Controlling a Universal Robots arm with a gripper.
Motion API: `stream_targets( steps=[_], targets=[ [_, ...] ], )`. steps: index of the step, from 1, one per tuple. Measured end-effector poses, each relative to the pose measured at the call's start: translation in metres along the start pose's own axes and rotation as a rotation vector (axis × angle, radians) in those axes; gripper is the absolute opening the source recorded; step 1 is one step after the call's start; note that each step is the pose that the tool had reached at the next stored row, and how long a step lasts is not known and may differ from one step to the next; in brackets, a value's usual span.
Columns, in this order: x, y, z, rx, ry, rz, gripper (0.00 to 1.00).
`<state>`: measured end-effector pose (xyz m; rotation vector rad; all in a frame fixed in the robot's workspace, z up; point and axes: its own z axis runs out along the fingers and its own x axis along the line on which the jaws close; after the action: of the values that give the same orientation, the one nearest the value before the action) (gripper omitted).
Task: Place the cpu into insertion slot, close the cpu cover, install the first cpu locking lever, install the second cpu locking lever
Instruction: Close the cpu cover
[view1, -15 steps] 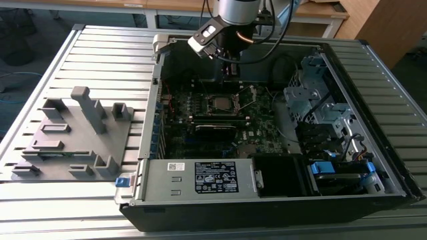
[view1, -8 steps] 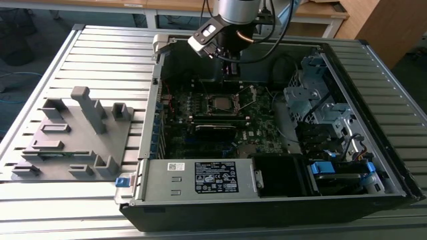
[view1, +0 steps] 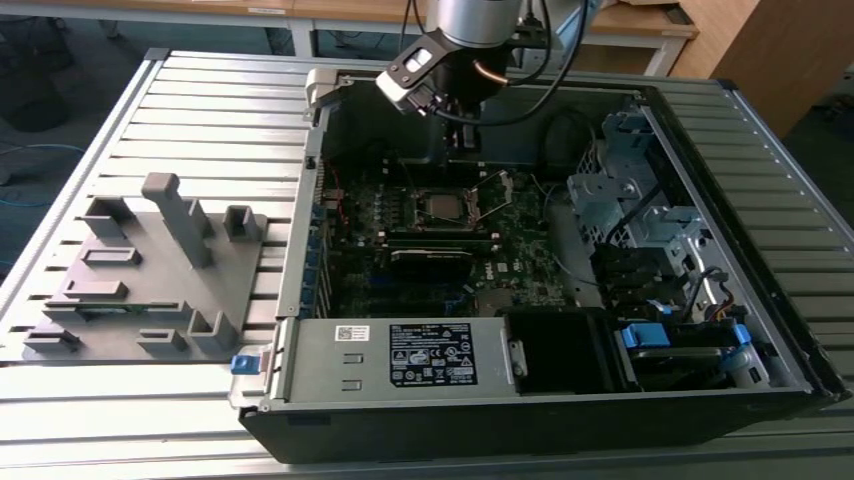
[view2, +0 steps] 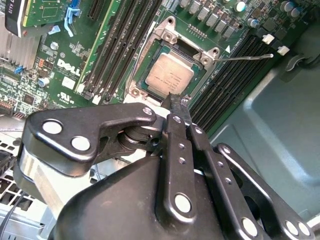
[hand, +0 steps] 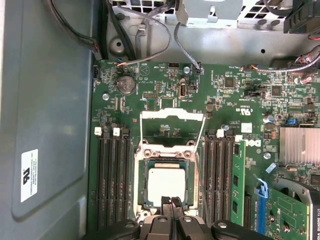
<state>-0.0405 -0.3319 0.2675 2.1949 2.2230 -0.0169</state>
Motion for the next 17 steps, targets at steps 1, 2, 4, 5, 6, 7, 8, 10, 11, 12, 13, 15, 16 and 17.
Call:
stream_targets(
  steps=[1,2,4,5,6,7,8,10,11,12,13,15,16,17],
  targets=[
    [0.0002,0.0005,0.0001,-0.0001,0.0001,0.000,0.11],
    [0.0004,0.0013,0.0001,0.0000,0.0001,0.000,0.11],
    [0.0008,0.0042,0.0002,-0.0001,0.0001,0.000,0.11],
    [0.0010,0.0058,0.0003,-0.0001,0.0001,0.000,0.11],
    [0.0012,0.0074,0.0003,-0.0001,0.0002,0.000,0.11],
    [0.0015,0.0089,0.0004,0.0000,0.0001,0.000,0.11],
    [0.0018,0.0107,0.0004,-0.0001,0.0001,0.000,0.11],
    [0.0024,0.0149,0.0006,-0.0001,0.0001,0.000,0.11],
    [0.0027,0.0169,0.0006,-0.0001,0.0001,0.000,0.11],
    [0.0030,0.0190,0.0007,-0.0001,0.0001,0.000,0.11],
    [0.0033,0.0215,0.0007,-0.0001,0.0001,0.000,0.11],
    [0.0038,0.0266,0.0009,-0.0001,0.0001,0.000,0.11],
    [0.0040,0.0294,0.0010,-0.0001,0.0001,0.000,0.11],
    [0.0043,0.0316,0.0010,-0.0001,0.0002,0.000,0.11]
  ],
)
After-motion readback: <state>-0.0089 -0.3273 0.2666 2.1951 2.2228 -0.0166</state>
